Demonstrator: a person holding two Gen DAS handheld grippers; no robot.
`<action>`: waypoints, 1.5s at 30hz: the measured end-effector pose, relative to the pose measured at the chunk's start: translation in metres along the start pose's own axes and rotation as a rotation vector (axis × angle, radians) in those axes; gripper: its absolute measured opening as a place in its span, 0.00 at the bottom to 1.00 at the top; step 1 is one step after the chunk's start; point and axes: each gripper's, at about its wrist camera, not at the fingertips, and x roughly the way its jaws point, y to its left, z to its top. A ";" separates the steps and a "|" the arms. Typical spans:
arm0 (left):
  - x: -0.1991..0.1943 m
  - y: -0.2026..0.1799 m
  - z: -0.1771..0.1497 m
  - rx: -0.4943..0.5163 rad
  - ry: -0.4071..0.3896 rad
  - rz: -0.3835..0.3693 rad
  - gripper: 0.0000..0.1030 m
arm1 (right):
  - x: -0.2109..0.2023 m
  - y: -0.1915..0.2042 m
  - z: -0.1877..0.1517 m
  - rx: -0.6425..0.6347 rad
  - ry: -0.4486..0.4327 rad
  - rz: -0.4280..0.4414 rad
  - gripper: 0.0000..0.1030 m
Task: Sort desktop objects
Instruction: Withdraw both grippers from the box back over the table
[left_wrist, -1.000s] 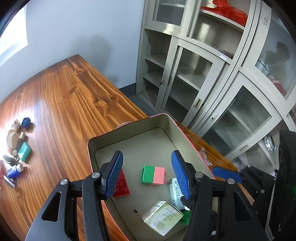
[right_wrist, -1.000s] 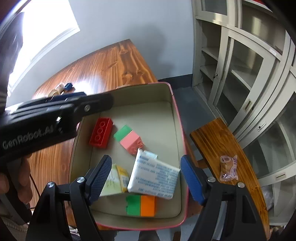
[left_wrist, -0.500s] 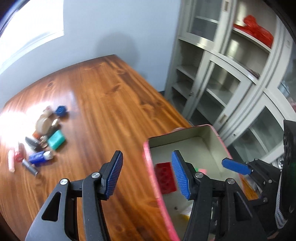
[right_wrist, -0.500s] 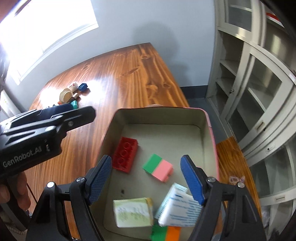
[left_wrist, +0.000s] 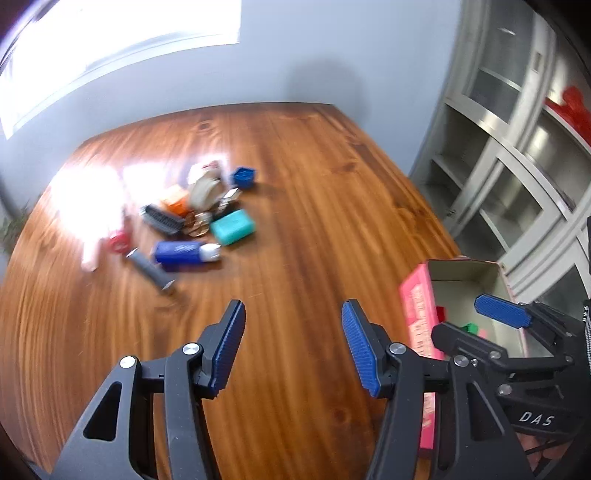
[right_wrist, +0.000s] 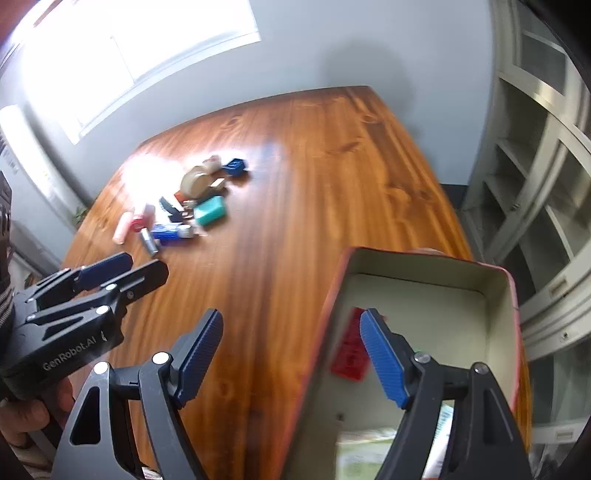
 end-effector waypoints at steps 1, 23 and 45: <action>-0.002 0.007 -0.001 -0.012 -0.001 0.010 0.57 | 0.002 0.005 0.001 -0.008 0.004 0.007 0.78; -0.038 0.130 -0.038 -0.199 -0.009 0.139 0.74 | 0.051 0.115 0.002 -0.146 0.114 0.094 0.79; -0.008 0.204 -0.042 -0.276 0.058 0.145 0.74 | 0.088 0.146 0.004 -0.115 0.169 0.064 0.79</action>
